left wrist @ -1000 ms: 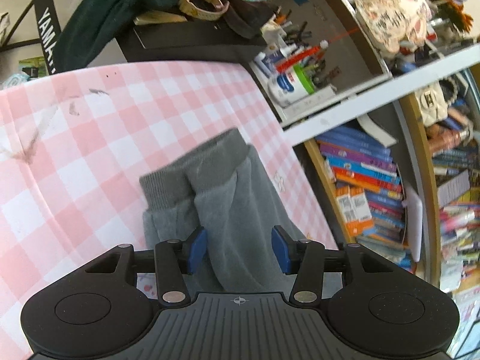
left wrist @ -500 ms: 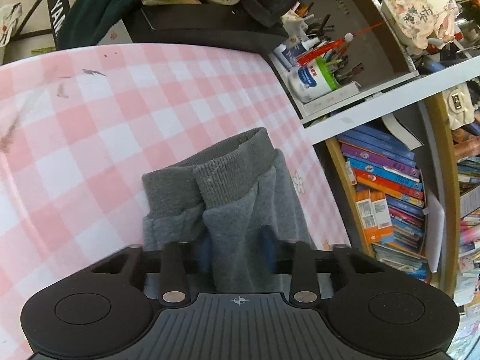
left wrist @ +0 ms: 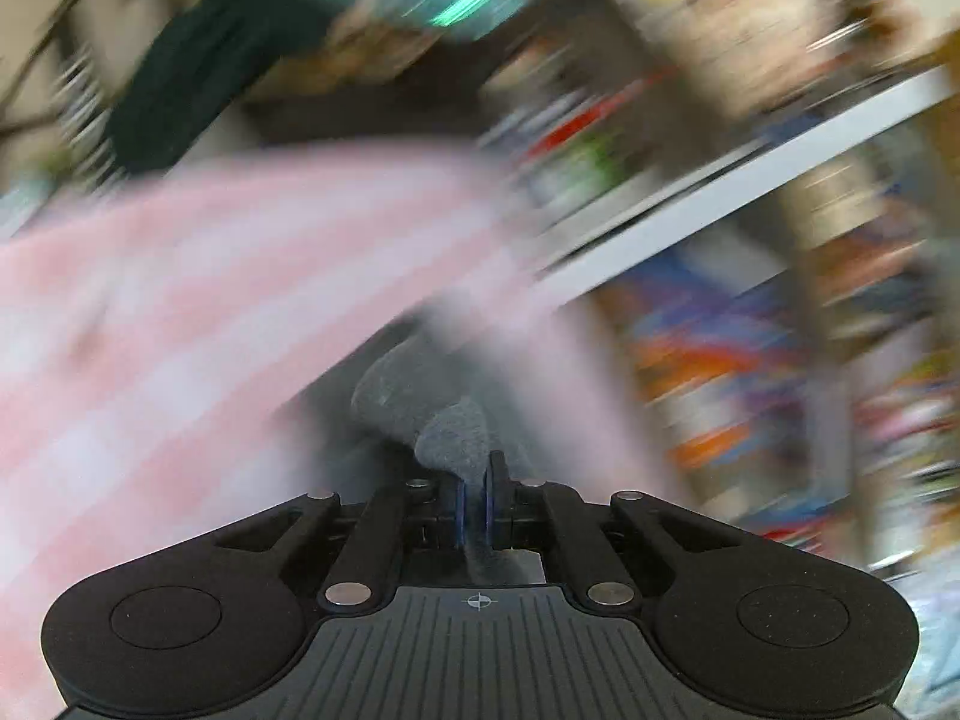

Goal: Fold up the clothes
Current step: 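Lay the held cuff onto the folded sweatshirt and open both grippers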

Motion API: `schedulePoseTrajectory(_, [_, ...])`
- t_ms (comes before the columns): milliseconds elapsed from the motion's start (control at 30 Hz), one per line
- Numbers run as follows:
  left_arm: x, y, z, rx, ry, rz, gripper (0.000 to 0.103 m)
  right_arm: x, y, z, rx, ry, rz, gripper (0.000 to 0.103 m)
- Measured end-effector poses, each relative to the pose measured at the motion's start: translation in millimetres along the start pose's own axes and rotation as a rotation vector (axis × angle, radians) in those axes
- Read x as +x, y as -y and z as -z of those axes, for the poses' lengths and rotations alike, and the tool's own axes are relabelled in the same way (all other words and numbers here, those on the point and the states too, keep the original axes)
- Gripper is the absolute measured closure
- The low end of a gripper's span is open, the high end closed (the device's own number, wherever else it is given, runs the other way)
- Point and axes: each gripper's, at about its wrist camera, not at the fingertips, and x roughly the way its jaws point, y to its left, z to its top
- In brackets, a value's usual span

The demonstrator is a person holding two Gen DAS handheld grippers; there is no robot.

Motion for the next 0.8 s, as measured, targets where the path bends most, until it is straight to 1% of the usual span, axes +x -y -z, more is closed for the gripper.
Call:
schedulePoseTrajectory(67, [8, -5, 9, 0.018, -0.024, -0.047, 0.095, 0, -3, -1, -0.013, -0.002, 0.011, 0.092])
schedulePoseTrajectory(100, [8, -2, 10, 0.022, -0.017, -0.049, 0.094, 0, -5, -2, -0.024, 0.000, 0.016, 0.092])
schedulePoseTrajectory(133, [7, 0, 11, 0.027, -0.010, -0.050, 0.089, -1, -8, -2, -0.036, 0.001, 0.021, 0.092])
schedulePoseTrajectory(167, [6, 3, 10, 0.034, -0.004, -0.046, 0.080, -2, -10, -2, -0.047, 0.002, 0.026, 0.092])
schedulePoseTrajectory(200, [4, 5, 9, 0.044, 0.002, -0.052, 0.077, -4, -14, -3, -0.059, 0.006, 0.027, 0.093])
schedulePoseTrajectory(233, [2, 8, 8, 0.055, 0.009, -0.058, 0.073, -10, -20, -3, -0.077, 0.022, 0.007, 0.093])
schedulePoseTrajectory(267, [-1, 10, 7, 0.065, 0.015, -0.064, 0.072, -21, -28, -2, -0.111, 0.055, -0.060, 0.093])
schedulePoseTrajectory(333, [-5, 14, 6, 0.084, 0.028, -0.076, 0.068, -44, -41, -1, -0.187, 0.131, -0.232, 0.094])
schedulePoseTrajectory(367, [-6, 12, 5, 0.082, 0.036, -0.081, 0.068, -50, -42, -2, -0.190, 0.154, -0.264, 0.094])
schedulePoseTrajectory(400, [-7, 10, 5, 0.080, 0.043, -0.084, 0.068, -53, -40, -3, -0.173, 0.166, -0.256, 0.094])
schedulePoseTrajectory(467, [-6, 10, 1, 0.083, 0.057, -0.097, 0.068, -45, -31, -5, -0.145, 0.149, -0.160, 0.094])
schedulePoseTrajectory(500, [-6, 10, 1, 0.087, 0.058, -0.100, 0.068, -37, -27, -6, -0.150, 0.114, -0.093, 0.093])
schedulePoseTrajectory(533, [-6, 10, 1, 0.091, 0.059, -0.102, 0.068, -28, -22, -6, -0.149, 0.081, -0.030, 0.088])
schedulePoseTrajectory(567, [-7, 10, 1, 0.093, 0.060, -0.106, 0.068, -23, -17, -5, -0.129, 0.057, 0.018, 0.086])
schedulePoseTrajectory(600, [-8, 9, 0, 0.088, 0.063, -0.112, 0.068, -19, -12, -4, -0.108, 0.047, 0.047, 0.075])
schedulePoseTrajectory(633, [-9, 8, 0, 0.082, 0.067, -0.119, 0.068, -18, -7, -3, -0.096, 0.045, 0.058, 0.061])
schedulePoseTrajectory(667, [-10, 7, 0, 0.076, 0.069, -0.126, 0.068, -19, -4, -2, -0.089, 0.048, 0.063, 0.058])
schedulePoseTrajectory(800, [-5, 2, 0, 0.040, 0.048, -0.140, 0.066, -15, 3, 1, -0.061, 0.022, 0.062, 0.058])
